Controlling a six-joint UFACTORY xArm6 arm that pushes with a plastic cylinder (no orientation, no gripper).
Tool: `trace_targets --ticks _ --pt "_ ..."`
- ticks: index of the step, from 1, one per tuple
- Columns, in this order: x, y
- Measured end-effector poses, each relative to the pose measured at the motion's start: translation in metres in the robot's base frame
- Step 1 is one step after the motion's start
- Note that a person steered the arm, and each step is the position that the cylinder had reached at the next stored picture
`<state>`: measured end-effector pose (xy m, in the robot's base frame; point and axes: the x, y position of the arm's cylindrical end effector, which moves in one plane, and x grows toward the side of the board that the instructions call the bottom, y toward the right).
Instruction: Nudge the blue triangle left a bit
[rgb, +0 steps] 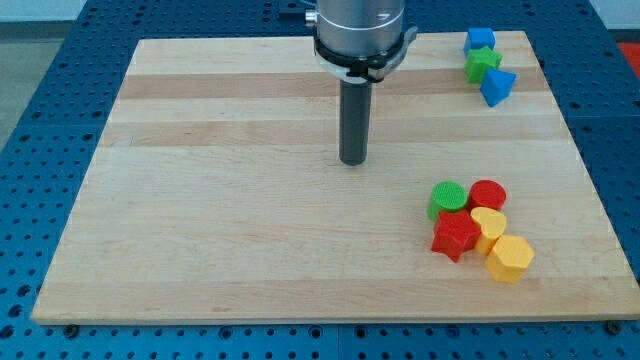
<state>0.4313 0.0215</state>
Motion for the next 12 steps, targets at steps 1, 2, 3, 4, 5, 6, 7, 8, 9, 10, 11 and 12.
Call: trace_targets --ticks 1,2,3,4,5,6,7,8,9,10,11,12 --pt "0.0 0.026" --pt "0.0 0.087" --pt "-0.005 0.14" --pt "-0.015 0.181" --pt "-0.028 0.21" --pt "-0.047 0.229" --pt "-0.069 0.237" --pt "-0.086 0.24" --pt "-0.097 0.244" --pt "-0.111 0.245" --pt "-0.118 0.245" --pt "-0.118 0.242"
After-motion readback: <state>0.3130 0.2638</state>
